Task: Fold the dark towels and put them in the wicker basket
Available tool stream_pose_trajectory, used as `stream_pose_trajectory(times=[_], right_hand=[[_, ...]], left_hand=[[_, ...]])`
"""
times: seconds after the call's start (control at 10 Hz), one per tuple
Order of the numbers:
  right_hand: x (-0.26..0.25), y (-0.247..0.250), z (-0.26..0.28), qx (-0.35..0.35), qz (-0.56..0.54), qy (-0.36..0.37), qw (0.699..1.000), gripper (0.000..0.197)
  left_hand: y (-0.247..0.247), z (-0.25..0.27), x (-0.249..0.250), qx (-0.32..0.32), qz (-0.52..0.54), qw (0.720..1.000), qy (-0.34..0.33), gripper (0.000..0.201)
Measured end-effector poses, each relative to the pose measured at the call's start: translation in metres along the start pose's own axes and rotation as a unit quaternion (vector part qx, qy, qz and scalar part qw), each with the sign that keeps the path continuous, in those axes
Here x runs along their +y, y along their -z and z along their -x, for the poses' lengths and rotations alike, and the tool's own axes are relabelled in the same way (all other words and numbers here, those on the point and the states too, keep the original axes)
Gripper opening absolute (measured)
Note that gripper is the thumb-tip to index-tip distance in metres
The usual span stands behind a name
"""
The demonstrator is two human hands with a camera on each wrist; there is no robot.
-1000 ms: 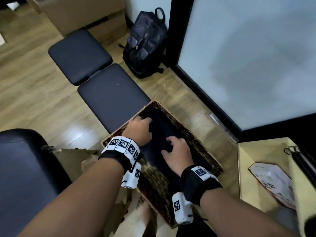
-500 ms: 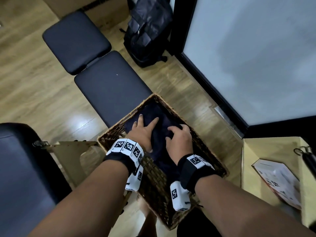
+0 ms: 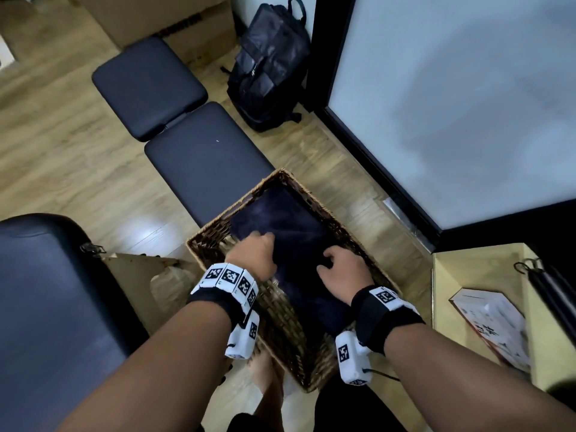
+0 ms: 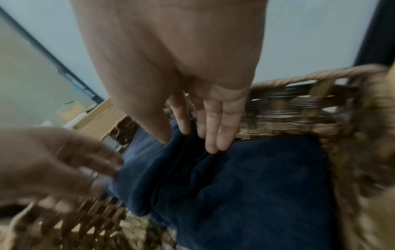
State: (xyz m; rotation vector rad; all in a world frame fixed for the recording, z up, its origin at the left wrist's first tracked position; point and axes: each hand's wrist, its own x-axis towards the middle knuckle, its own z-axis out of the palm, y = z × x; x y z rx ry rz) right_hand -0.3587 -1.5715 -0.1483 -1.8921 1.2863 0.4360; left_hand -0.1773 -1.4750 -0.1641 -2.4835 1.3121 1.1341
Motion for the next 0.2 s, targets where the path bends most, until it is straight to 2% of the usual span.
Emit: stream_pose_trajectory(times=[0.1, 0.2], right_hand=[[0.013, 0.010, 0.025, -0.004, -0.017, -0.005, 1.000, 0.034], [0.030, 0.022, 0.074, -0.033, -0.020, 0.026, 0.999, 0.028]], left_hand=[[-0.008, 0.026, -0.005, -0.007, 0.020, 1.000, -0.015, 0.036], [-0.022, 0.061, -0.023, 0.015, 0.080, 0.997, -0.002, 0.033]])
